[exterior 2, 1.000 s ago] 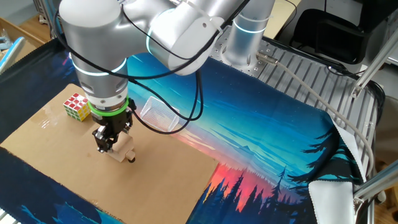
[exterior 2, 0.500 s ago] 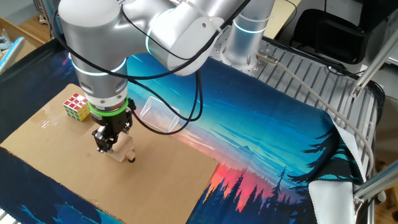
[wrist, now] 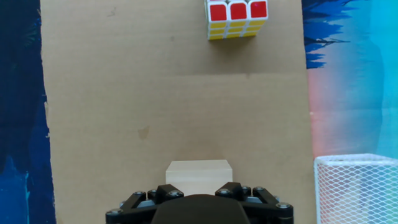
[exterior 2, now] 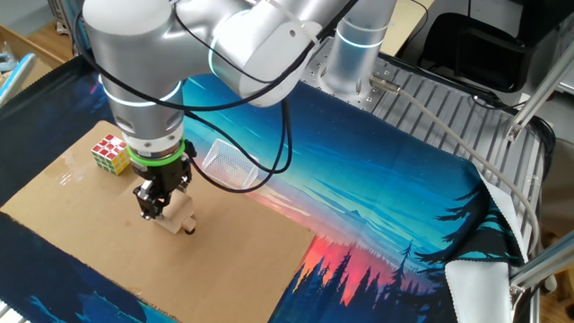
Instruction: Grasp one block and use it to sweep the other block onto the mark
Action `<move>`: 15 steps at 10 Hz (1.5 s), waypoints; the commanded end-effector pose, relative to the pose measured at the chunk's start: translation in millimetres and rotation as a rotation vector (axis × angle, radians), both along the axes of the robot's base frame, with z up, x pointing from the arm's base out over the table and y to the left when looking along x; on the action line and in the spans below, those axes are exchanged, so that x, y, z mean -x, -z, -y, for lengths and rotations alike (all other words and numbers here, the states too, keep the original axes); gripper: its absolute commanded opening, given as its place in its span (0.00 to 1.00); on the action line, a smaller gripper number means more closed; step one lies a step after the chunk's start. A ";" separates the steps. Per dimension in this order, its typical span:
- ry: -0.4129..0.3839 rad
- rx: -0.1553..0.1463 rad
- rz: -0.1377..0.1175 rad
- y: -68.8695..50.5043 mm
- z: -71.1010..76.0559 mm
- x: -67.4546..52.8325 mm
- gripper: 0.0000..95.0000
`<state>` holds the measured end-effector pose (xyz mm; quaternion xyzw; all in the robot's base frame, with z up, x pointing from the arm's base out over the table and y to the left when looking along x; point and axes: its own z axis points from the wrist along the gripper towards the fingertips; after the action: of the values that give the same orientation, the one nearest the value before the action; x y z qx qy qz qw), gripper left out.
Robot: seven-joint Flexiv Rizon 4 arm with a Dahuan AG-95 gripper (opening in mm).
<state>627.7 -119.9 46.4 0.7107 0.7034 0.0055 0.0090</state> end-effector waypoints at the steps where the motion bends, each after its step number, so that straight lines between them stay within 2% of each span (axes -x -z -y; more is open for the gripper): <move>1: -0.001 -0.004 0.001 0.2 -0.3 -0.5 0.00; 5: 0.007 -0.037 0.003 0.1 -0.3 -0.7 0.00; 8: -0.053 0.033 -0.011 -0.8 -0.4 -1.9 0.00; 12: -0.075 0.042 -0.024 -6.5 -0.9 -3.4 0.00; 13: -0.082 0.035 -0.025 -7.7 -1.0 -3.1 0.00; 15: -0.095 0.049 -0.031 -7.7 -1.0 -3.1 0.00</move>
<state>631.4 -118.5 53.7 0.6745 0.7378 -0.0237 0.0161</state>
